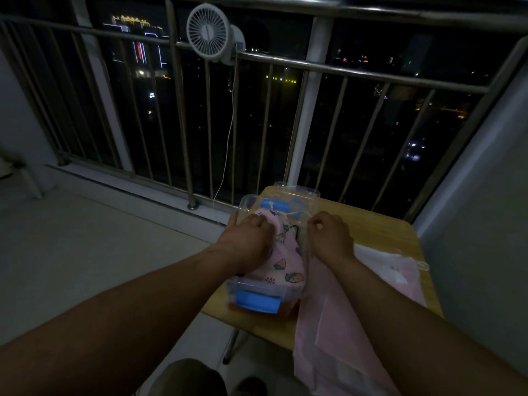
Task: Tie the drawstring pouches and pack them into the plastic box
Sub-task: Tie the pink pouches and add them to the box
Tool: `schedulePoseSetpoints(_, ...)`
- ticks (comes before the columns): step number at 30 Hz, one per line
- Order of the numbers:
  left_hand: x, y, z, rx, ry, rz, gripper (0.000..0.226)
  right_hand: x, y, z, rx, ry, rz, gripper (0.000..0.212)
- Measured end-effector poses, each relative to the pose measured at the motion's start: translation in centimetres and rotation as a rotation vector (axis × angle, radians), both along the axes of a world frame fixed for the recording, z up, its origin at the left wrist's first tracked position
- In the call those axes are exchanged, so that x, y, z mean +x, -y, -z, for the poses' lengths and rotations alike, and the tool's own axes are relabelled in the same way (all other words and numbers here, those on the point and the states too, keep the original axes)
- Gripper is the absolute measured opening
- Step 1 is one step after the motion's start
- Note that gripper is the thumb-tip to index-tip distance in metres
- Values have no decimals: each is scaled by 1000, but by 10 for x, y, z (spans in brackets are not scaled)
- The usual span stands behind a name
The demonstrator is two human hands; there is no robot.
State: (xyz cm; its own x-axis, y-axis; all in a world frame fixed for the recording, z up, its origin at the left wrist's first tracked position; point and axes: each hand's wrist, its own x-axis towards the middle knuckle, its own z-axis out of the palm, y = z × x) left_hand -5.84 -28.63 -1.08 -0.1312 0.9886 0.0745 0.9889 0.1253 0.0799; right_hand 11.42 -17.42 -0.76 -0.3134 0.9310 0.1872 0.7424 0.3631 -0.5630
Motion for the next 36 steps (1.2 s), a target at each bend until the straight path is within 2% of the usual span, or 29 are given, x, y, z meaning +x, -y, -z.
schedulePoseSetpoints(5,-7,-2,10,14,118,-80,54,-4,-28,5,-291,-237,-168,24)
schedulePoseSetpoints(8,-13,-7,16,51,169,-112,45,-10,-33,10,-206,-203,-186,25)
schedulePoseSetpoints(14,-11,-14,18,71,221,-126,40,-8,-40,11,29,29,-221,27)
schedulePoseSetpoints(19,-9,-9,16,51,213,-133,40,-12,-34,4,95,150,-176,31)
schedulePoseSetpoints(23,-8,-8,13,76,239,-130,39,-25,-21,-7,169,93,-207,23)
schedulePoseSetpoints(26,-3,-6,9,140,268,-131,39,-26,-10,-11,181,160,-247,23)
schedulePoseSetpoints(28,5,-7,3,173,289,-112,36,-14,-9,-11,195,69,-201,23)
schedulePoseSetpoints(30,14,-8,-5,204,287,-76,35,5,-8,-15,163,11,-175,23)
schedulePoseSetpoints(36,77,-22,-23,313,271,40,42,115,5,-4,4,-3,-34,25)
